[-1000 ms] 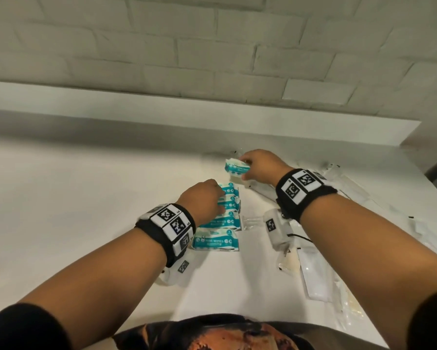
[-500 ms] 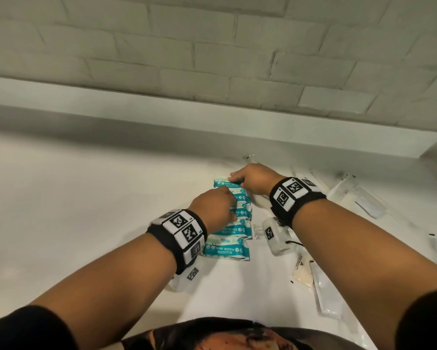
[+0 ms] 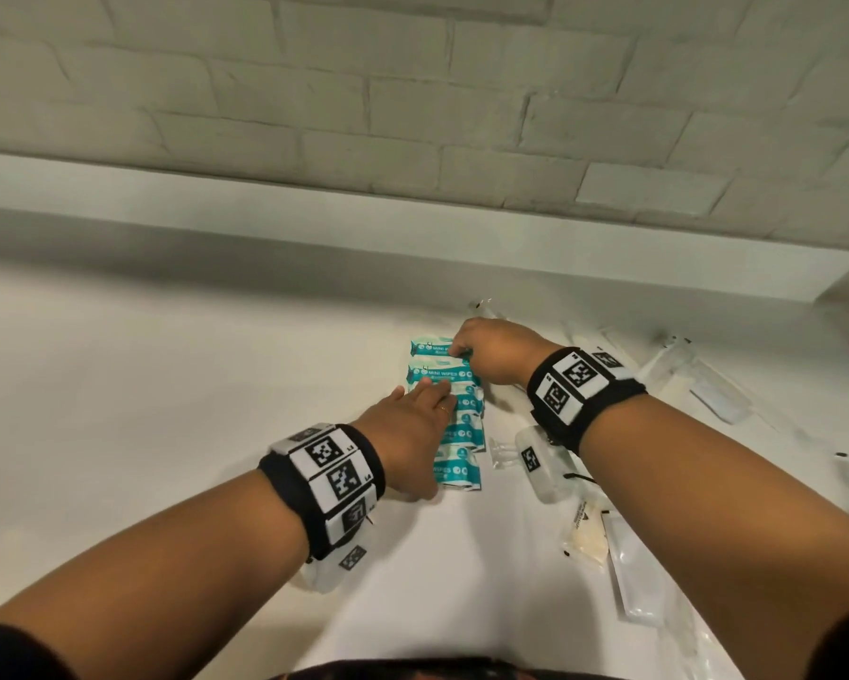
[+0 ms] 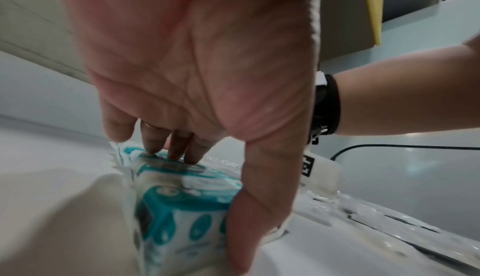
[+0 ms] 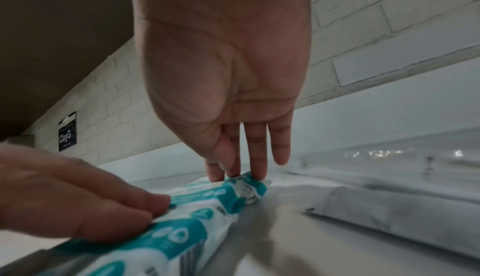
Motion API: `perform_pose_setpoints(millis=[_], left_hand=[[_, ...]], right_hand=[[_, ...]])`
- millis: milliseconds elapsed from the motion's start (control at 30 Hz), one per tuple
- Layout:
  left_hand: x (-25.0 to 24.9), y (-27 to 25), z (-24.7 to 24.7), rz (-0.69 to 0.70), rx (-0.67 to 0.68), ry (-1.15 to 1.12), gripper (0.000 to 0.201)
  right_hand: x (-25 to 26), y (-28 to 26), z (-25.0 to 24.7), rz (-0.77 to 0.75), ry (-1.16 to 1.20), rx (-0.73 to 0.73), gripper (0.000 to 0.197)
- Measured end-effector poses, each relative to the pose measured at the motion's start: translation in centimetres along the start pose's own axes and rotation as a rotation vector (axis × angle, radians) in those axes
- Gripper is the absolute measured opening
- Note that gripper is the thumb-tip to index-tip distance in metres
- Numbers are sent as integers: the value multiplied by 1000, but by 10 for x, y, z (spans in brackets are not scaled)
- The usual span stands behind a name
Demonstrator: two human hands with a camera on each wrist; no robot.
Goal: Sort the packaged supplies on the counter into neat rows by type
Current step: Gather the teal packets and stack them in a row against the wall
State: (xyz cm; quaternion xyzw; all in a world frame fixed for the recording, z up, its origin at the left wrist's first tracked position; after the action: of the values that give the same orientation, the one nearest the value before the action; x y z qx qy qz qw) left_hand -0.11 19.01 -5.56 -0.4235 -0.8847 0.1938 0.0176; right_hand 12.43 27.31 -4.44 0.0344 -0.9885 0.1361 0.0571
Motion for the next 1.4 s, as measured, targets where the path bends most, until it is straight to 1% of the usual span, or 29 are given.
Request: perform_pose_setpoints(millis=[133, 300, 400, 533, 667, 733, 833, 933, 1033, 1067, 1133, 1167, 1200, 1267, 1333, 1367, 1400], left_hand=[[14, 17, -11, -9, -33, -18, 103], [34, 43, -35, -24, -102, -32, 97], [46, 62, -47, -23, -112, -9, 100], [64, 93, -59, -19, -135, -20, 91], [82, 119, -71, -17, -167, -34, 83], [90, 130, -76, -21, -156, -44, 81], [100, 144, -83, -27, -100, -18, 82], [102, 151, -84, -32, -44, 21, 85], [102, 151, -81, -30, -47, 44, 88], [102, 150, -80, -23, -49, 44, 90], [102, 149, -80, -16, -38, 34, 94], [101, 148, -79, -14, -26, 30, 97], [101, 148, -79, -9, -9, 29, 101], [102, 145, -77, 1, 54, 19, 111], [110, 144, -73, -22, 122, -59, 119], [115, 143, -73, -50, 136, -123, 119], [119, 141, -76, -82, 118, -206, 116]], right_hand=[[-6, 20, -4, 18, -20, 53, 29], [-20, 57, -14, 60, -40, 100, 35], [-28, 78, -21, 75, -50, 96, 33], [-42, 108, -31, 118, 38, 62, 33], [-51, 134, -39, 97, 75, 37, 35], [-55, 144, -40, 91, 78, 37, 36], [-62, 158, -44, 93, 90, 34, 36], [-65, 156, -52, 82, 118, 58, 40], [-71, 139, -58, 125, 101, 10, 35], [-74, 130, -56, 163, 70, 26, 38], [-81, 113, -42, 233, -49, 117, 54], [-85, 104, -35, 252, -107, 157, 58], [-89, 99, -32, 268, -139, 167, 56], [-103, 92, -33, 302, -144, 117, 46], [-116, 88, -38, 355, -132, 69, 42], [-121, 88, -41, 380, -78, 44, 43], [-123, 88, -43, 406, 27, 30, 46]])
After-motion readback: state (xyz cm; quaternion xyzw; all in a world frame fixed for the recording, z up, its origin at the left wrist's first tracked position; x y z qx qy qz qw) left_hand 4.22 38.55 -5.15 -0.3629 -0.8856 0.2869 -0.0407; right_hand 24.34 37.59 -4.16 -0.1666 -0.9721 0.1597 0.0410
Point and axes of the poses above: each hand's wrist, its own y-axis towards the middle knuckle, its own z-axis out of the palm, x = y × z, the point moved 6 cm from there along y, towards the middle knuckle, and after that the axes turned 5 degrees about z, right-handed, at the moved point
